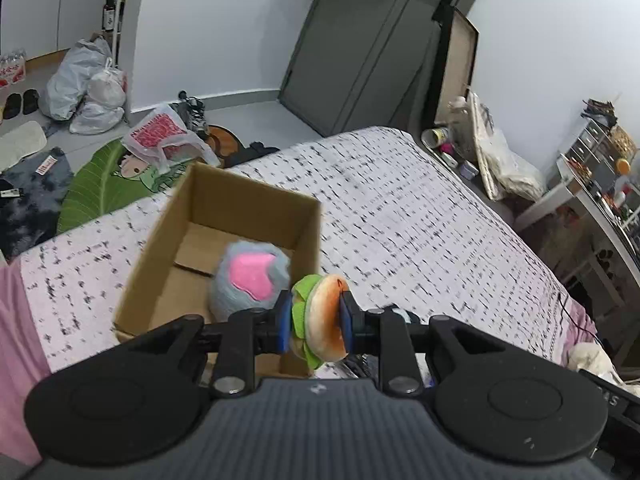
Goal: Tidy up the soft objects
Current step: 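Carry the burger plush and white bag toward the cardboard box with both tools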
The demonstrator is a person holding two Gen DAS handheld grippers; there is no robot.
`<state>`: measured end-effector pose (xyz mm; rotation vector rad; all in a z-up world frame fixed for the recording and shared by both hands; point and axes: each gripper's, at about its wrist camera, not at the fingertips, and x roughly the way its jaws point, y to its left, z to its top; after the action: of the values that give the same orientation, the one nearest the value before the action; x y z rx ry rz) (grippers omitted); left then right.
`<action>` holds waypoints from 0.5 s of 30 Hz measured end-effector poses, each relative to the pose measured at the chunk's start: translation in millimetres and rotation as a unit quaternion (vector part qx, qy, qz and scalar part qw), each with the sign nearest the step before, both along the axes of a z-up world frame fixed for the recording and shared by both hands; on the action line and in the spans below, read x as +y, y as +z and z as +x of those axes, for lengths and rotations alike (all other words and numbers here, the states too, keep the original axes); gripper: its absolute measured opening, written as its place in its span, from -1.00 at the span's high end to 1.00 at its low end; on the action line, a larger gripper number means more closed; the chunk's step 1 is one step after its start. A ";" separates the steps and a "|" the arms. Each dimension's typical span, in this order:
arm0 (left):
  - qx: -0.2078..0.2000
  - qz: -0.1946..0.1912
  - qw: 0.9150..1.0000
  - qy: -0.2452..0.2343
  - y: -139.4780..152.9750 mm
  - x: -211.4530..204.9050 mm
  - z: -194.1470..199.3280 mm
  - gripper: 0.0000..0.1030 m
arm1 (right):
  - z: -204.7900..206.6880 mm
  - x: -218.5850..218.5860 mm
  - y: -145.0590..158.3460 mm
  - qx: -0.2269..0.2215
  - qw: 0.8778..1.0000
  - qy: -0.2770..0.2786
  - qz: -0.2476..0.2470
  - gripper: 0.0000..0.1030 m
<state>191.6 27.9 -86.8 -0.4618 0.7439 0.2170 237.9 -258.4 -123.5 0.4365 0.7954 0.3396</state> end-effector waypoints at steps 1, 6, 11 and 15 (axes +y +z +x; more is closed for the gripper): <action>-0.001 0.001 1.000 0.002 0.5 4.6 0.1 0.54 | -0.5 3.0 1.8 -0.005 1.000 0.002 0.000 0.36; -0.003 0.002 1.000 0.014 0.6 25.6 0.3 0.54 | -2.3 16.9 7.2 -0.023 1.000 0.013 -0.001 0.36; -0.001 -0.001 1.000 0.029 -3.9 44.4 0.9 0.54 | -2.7 31.2 6.8 -0.038 0.999 0.026 -0.001 0.36; 0.002 -0.003 0.999 0.047 -10.3 59.8 -0.1 0.54 | -3.1 43.8 6.2 -0.045 0.998 0.040 0.000 0.36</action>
<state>191.5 87.7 -97.1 -0.5025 0.7268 0.3047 234.9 -214.6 -117.3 0.3881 0.7254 0.4308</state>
